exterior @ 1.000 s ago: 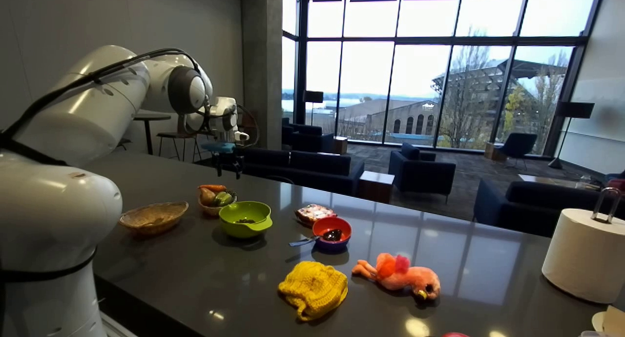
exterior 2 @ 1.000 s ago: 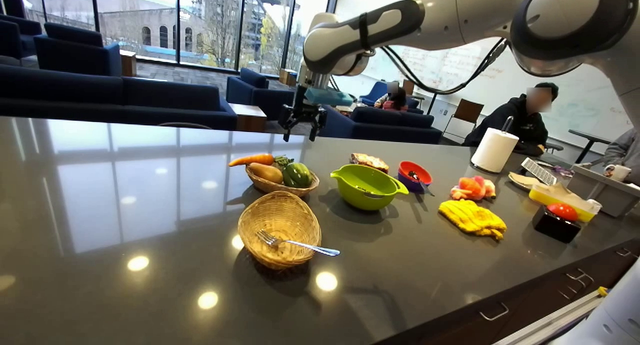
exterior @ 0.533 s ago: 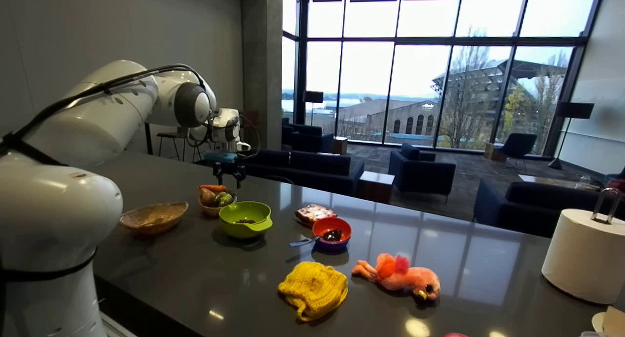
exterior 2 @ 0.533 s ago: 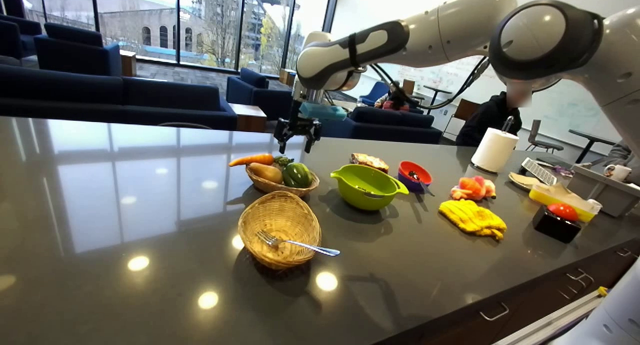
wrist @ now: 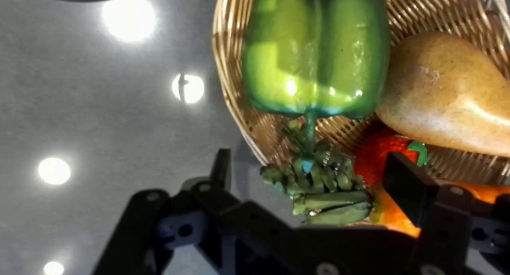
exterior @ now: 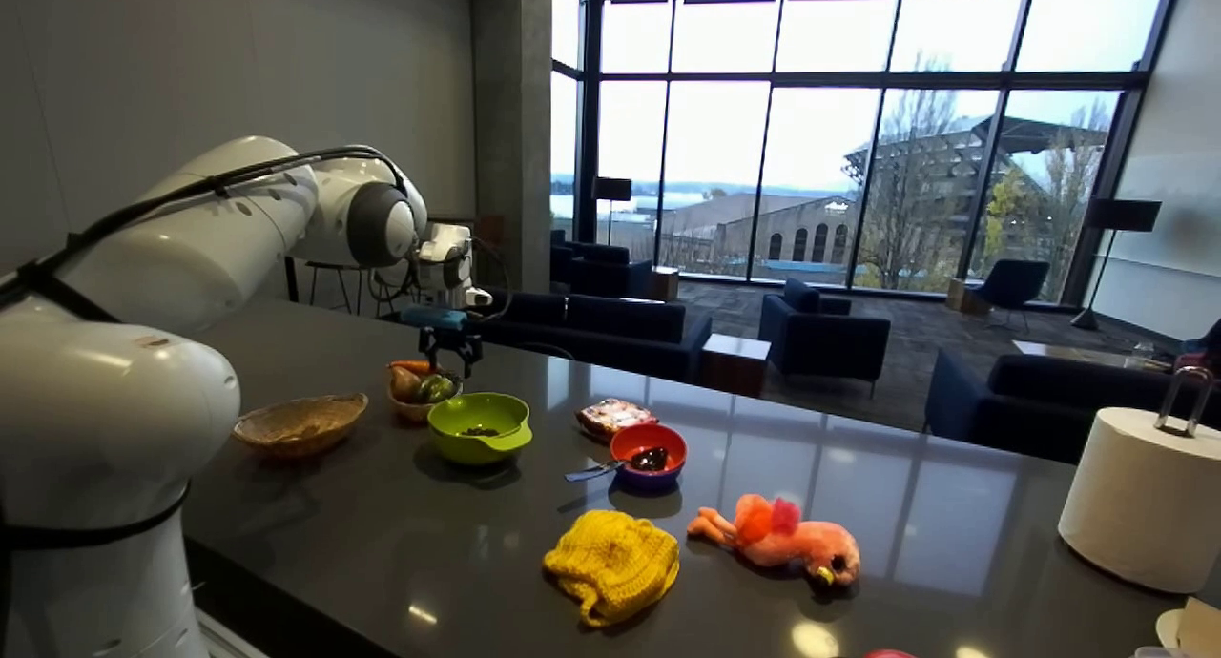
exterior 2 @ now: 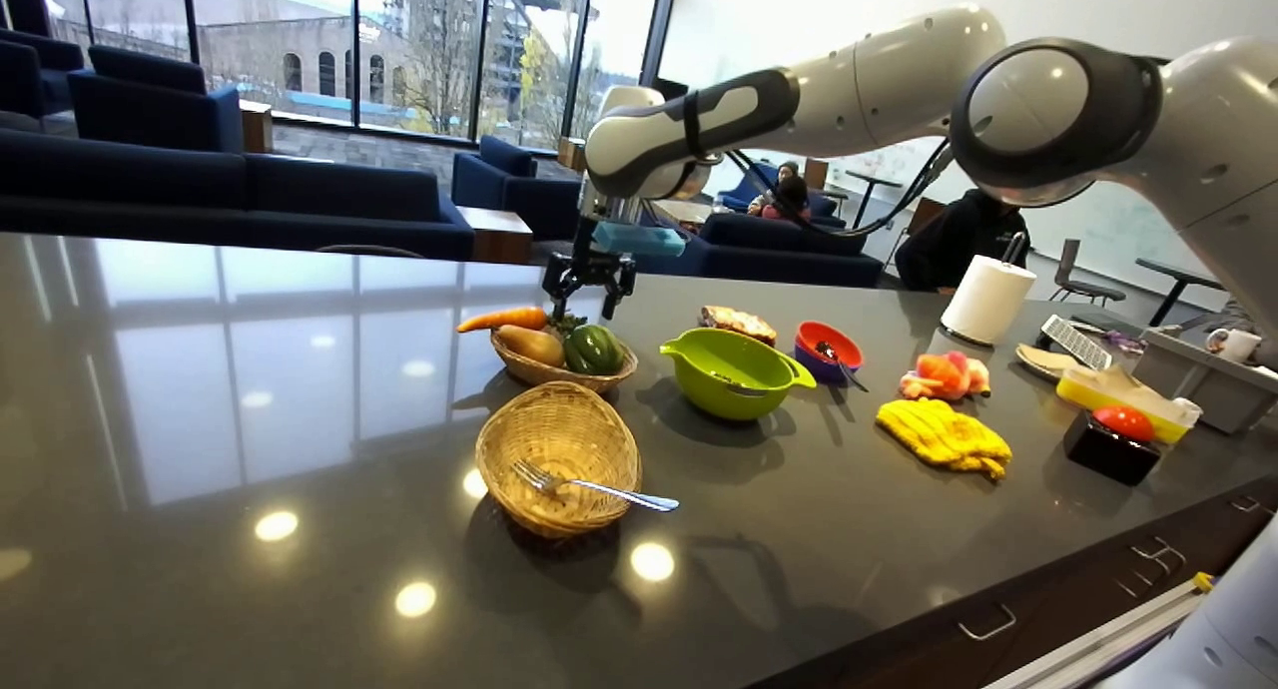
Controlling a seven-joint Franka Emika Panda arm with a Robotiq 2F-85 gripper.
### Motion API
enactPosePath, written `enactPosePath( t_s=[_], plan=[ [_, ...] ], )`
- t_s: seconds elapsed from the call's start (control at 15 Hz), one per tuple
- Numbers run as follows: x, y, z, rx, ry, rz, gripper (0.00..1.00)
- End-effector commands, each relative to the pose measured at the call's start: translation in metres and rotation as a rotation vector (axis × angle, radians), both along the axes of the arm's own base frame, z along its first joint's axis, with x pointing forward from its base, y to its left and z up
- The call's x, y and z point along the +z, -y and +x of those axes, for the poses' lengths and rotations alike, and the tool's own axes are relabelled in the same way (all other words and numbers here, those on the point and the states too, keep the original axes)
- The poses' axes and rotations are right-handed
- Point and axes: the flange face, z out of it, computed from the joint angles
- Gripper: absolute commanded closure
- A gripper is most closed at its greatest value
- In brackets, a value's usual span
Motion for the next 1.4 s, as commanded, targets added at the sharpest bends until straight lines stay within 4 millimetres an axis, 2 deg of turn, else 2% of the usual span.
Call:
enactPosePath(
  t_s=[0.0,0.2,0.47,0.6,0.67,1.07,1.33],
  plan=[
    [-0.002,-0.004,0.006,0.013,0.004,0.006,0.29],
    [-0.004,-0.006,0.006,0.009,0.000,0.003,0.51],
    [0.004,0.000,0.006,-0.004,0.003,-0.013,0.84],
    [0.006,0.003,0.005,-0.013,0.002,-0.024,0.97],
    [0.007,0.004,0.005,-0.015,0.002,-0.028,1.00],
    [0.013,0.007,0.001,-0.027,-0.006,-0.038,0.98],
    [0.030,0.009,-0.002,-0.034,-0.024,-0.060,0.98]
  ],
)
